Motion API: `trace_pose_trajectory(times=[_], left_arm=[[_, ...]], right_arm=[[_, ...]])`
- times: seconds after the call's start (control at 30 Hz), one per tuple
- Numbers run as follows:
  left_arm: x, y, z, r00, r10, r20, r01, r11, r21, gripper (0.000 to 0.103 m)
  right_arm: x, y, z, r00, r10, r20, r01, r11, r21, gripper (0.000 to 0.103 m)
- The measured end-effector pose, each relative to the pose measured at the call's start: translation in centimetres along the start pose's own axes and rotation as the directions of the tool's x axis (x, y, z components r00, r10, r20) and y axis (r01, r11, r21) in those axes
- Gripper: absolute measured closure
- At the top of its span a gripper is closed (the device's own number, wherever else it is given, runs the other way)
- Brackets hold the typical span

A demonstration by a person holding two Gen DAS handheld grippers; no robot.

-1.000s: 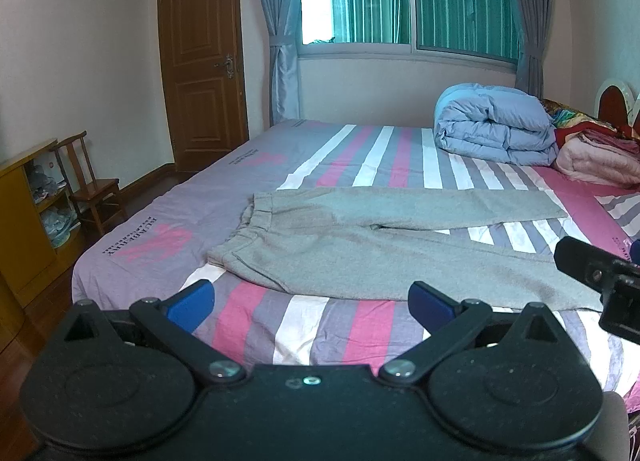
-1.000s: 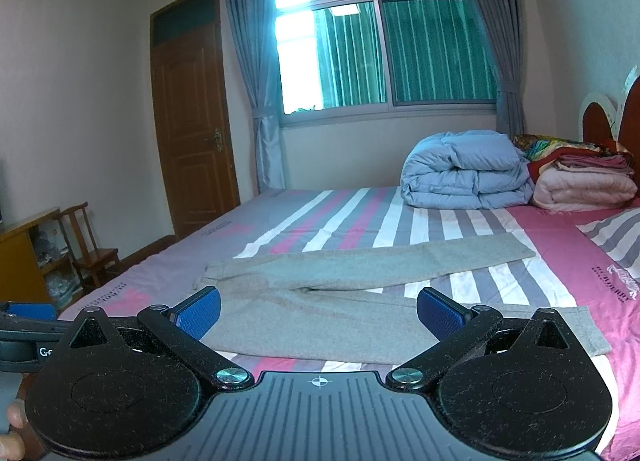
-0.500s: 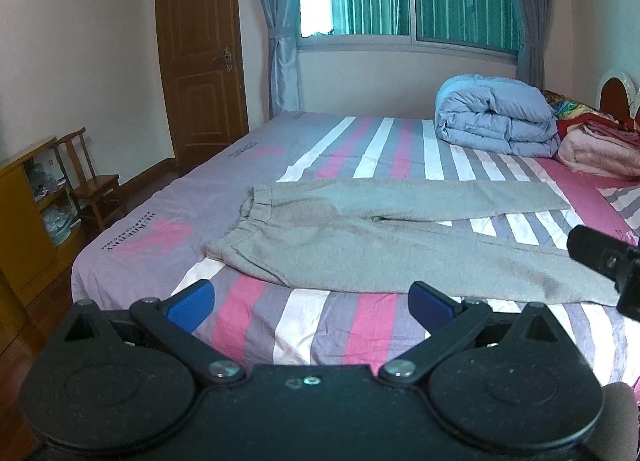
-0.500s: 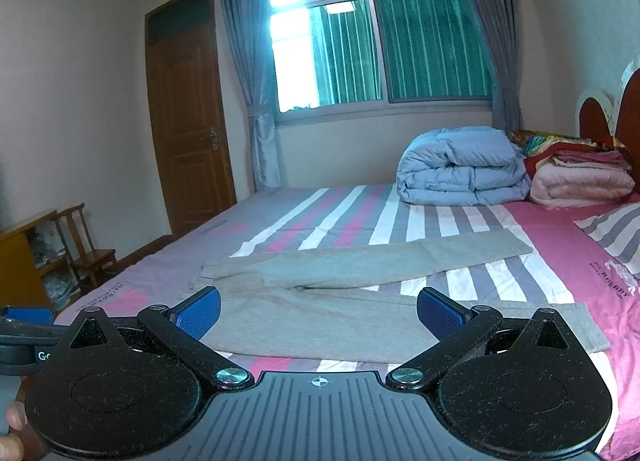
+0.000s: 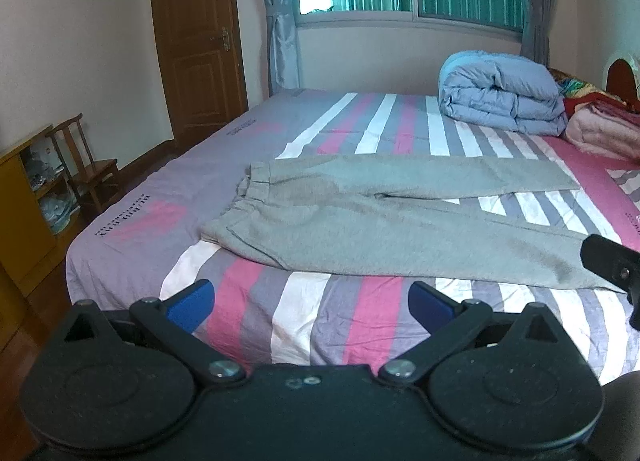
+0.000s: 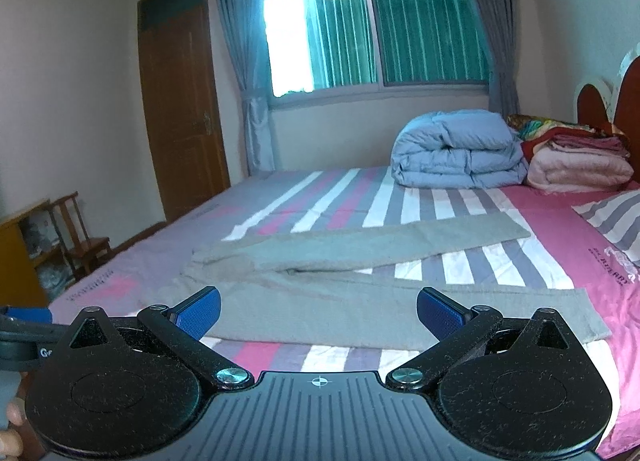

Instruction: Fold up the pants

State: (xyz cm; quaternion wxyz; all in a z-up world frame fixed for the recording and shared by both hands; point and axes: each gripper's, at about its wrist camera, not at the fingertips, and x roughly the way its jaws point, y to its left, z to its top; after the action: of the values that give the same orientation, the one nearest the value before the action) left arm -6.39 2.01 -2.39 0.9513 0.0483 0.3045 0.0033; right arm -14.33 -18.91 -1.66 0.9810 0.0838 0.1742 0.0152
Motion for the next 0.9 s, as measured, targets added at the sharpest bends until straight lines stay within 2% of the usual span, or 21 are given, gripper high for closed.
trace_pose_trajectory(times=[0.37, 0.57, 0.73, 0.9], left_arm=[[3.7, -0.8, 2.6, 0.999, 0.033, -0.041, -0.032, 0.999, 0.027, 0.006], [6.5, -0.6, 4.7, 0.997, 0.038, -0.065, -0.035, 0.999, 0.036, 0.006], [9.4, -0.7, 6.8, 0.996, 0.028, -0.080, -0.021, 0.996, 0.085, 0.006], [13.5, -0.2, 9.1, 0.991, 0.009, -0.133, 0.002, 0.996, 0.087, 0.006]], right_arm=[[3.9, -2.0, 0.9, 0.999, -0.013, -0.044, 0.013, 1.000, 0.002, 0.000], [6.7, -2.5, 2.1, 0.998, 0.027, -0.065, -0.029, 0.999, -0.031, 0.000], [9.9, -2.8, 3.2, 0.994, 0.047, -0.095, -0.053, 0.997, -0.057, 0.000], [14.2, -2.5, 4.7, 0.988, 0.074, -0.132, -0.091, 0.988, -0.122, 0.000]])
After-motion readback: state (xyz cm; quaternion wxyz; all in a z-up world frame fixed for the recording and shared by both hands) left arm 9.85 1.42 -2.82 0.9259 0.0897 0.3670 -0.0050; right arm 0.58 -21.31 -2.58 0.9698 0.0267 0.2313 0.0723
